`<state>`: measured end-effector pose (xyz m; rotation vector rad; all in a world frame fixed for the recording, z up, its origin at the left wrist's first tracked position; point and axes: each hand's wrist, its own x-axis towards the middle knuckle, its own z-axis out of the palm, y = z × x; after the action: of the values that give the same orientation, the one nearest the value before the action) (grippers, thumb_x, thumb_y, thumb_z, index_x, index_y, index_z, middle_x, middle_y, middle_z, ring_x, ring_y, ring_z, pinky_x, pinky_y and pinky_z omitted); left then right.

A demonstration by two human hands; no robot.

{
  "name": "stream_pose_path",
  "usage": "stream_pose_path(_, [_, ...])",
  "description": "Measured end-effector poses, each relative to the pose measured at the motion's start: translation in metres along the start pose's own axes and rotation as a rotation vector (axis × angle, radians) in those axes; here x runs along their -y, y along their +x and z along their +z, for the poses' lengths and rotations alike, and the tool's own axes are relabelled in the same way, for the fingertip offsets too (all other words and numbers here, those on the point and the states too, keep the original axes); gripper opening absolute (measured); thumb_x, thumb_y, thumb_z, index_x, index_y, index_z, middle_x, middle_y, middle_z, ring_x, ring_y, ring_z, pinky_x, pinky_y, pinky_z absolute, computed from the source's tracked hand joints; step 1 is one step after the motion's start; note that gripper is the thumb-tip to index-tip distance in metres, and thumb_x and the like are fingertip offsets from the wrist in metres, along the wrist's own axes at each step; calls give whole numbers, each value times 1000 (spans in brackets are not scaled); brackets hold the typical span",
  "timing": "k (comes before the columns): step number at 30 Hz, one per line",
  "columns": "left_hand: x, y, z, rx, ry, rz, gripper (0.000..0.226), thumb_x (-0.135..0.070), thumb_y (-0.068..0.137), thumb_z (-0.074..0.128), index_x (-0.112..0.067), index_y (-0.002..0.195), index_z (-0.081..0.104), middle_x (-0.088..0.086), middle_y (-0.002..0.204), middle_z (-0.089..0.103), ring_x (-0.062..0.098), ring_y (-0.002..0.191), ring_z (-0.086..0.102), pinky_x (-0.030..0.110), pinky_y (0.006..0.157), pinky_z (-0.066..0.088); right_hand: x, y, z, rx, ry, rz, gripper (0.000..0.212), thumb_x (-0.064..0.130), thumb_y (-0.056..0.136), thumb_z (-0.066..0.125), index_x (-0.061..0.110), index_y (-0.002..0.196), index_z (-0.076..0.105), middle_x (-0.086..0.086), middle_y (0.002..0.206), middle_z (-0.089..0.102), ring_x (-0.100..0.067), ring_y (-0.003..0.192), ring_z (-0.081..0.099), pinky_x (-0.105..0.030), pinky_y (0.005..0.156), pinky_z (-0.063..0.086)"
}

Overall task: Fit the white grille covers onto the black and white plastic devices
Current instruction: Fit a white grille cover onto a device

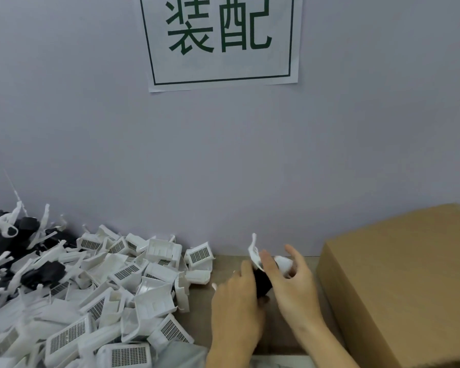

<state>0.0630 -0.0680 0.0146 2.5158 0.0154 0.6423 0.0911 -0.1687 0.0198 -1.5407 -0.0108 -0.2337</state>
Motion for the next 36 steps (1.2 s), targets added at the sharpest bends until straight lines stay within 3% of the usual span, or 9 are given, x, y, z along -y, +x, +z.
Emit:
stream_pose_path(3, [6, 7, -3, -153, -409, -255, 32, -19, 87, 71, -24, 113, 52, -3, 107, 68, 22, 105, 64, 34, 83, 48, -2, 2, 1, 110, 188, 74, 49, 39, 96, 59, 32, 142, 43, 20, 115, 62, -8, 111, 63, -35, 94, 53])
stream_pose_path(5, [9, 11, -9, -191, -797, -435, 23, -15, 88, 72, -21, 104, 58, 0, 98, 69, 18, 95, 68, 32, 81, 54, -6, 7, 0, 92, 23, 77, 32, 26, 101, 57, 24, 132, 55, 10, 118, 64, -13, 112, 62, -39, 99, 51])
stream_pose_path(7, [12, 15, -13, -218, -1062, -579, 19, -25, 85, 77, -22, 100, 64, 2, 88, 71, 18, 83, 71, 37, 75, 59, -8, 6, -1, 106, -135, 101, 16, 22, 100, 56, 20, 110, 68, 3, 102, 71, -12, 94, 67, -30, 82, 53])
stream_pose_path(10, [17, 21, -16, -295, -1244, -713, 22, -24, 82, 81, -13, 91, 63, 3, 69, 70, 22, 68, 70, 45, 67, 60, -7, -1, 1, 283, -147, 231, 22, 29, 100, 54, 18, 93, 71, -3, 69, 69, -16, 63, 65, -26, 56, 47])
stream_pose_path(15, [14, 23, -19, -314, -1600, -655, 23, -23, 89, 68, -14, 109, 63, 4, 90, 68, 19, 81, 66, 36, 71, 54, 2, -9, 0, 464, 167, 433, 49, 52, 89, 63, 13, 116, 55, -17, 74, 68, -30, 65, 67, -33, 59, 51])
stream_pose_path(18, [14, 20, -21, -221, -1643, -549, 37, -34, 78, 66, -12, 108, 68, 5, 84, 71, 17, 69, 69, 33, 61, 55, 7, -13, 0, 547, 234, 457, 62, 54, 78, 67, 8, 119, 60, -21, 82, 69, -29, 68, 66, -32, 59, 50])
stream_pose_path(24, [9, 13, -12, -12, -1514, -625, 38, -36, 100, 51, -8, 121, 66, 27, 112, 70, 39, 92, 69, 38, 66, 54, 7, -14, 7, 491, 294, 288, 23, 21, 98, 59, 2, 109, 68, -18, 81, 70, -23, 58, 62, -29, 55, 49])
stream_pose_path(30, [13, 10, -7, -54, -1466, -695, 46, -41, 100, 51, -1, 119, 63, 27, 103, 71, 34, 73, 68, 27, 39, 45, 7, -19, 13, 523, 190, 234, 21, 1, 100, 47, 9, 108, 65, -10, 80, 73, -21, 63, 66, -30, 59, 55])
stream_pose_path(36, [18, 13, -9, -121, -1445, -683, 30, -30, 99, 56, -4, 111, 65, 22, 91, 73, 36, 76, 71, 38, 60, 55, 7, -20, 12, 541, 150, 269, 32, 2, 98, 44, 18, 111, 69, -13, 84, 74, -24, 63, 66, -31, 61, 55])
